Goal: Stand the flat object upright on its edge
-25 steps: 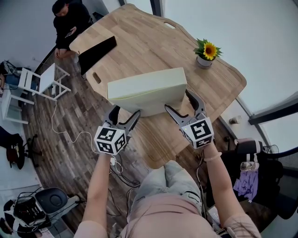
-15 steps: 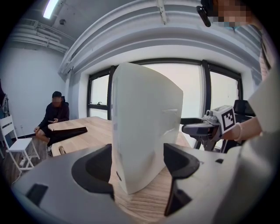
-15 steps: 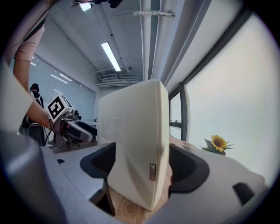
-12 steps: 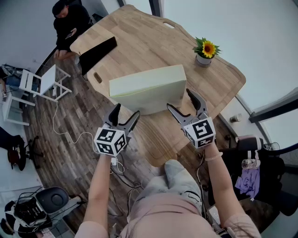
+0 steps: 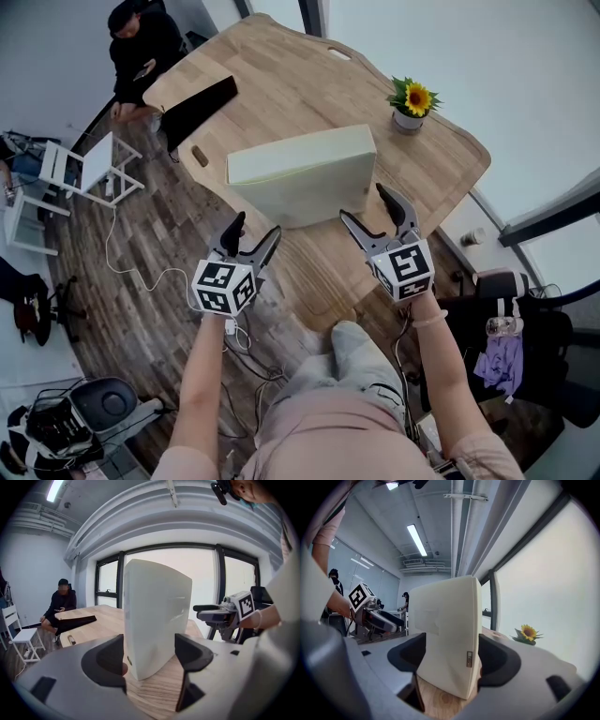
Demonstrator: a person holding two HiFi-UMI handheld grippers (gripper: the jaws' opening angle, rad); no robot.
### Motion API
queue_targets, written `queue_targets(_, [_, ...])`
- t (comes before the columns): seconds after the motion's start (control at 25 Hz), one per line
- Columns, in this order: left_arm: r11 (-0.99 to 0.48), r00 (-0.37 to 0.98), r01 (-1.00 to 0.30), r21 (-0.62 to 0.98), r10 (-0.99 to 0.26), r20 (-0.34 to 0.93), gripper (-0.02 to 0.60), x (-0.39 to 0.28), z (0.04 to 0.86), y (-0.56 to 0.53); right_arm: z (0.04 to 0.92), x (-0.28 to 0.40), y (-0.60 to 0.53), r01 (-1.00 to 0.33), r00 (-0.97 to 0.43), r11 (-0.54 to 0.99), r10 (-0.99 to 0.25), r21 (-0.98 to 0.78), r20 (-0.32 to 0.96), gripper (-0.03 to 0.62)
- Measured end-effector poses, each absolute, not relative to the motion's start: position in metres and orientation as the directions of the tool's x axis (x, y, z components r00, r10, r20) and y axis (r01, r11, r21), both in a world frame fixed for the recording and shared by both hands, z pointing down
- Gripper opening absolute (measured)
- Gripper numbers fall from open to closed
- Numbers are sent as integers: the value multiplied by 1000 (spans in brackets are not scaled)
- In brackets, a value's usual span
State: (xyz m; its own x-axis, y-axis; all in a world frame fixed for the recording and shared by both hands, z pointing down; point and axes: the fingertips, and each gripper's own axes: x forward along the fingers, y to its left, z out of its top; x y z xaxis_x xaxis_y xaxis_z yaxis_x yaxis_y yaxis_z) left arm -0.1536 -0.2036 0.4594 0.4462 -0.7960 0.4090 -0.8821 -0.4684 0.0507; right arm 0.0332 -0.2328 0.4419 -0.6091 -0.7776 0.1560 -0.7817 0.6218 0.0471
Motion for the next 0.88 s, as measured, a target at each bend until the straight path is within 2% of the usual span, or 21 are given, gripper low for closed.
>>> queue_targets(0.2, [-476,454,-878,53,-793,406,333,-152,454,-195,439,35,-225,-789,-599,612,-785,48,159,329])
queue_targets(0.52, [-482,468,-874,60,-802,372,323,-151,437,-178,429,31,-203,-790,-597,610,-786,52,161,261])
queue_targets(0.64, [-463,448,-885,45,-822,351,226,-155,429,-172,424,28,-193,-790,-597,611,-786,56,158,242])
queue_targets(0.76, [-463,447,-885,41,-825,345,221,-156,425,-164,420,27,-184,-790,-596,610,-787,62,158,231])
queue_targets(0.88, [-457,442,-889,35,-833,334,185,-157,422,-157,416,26,-175,-792,-592,607,-790,65,157,211])
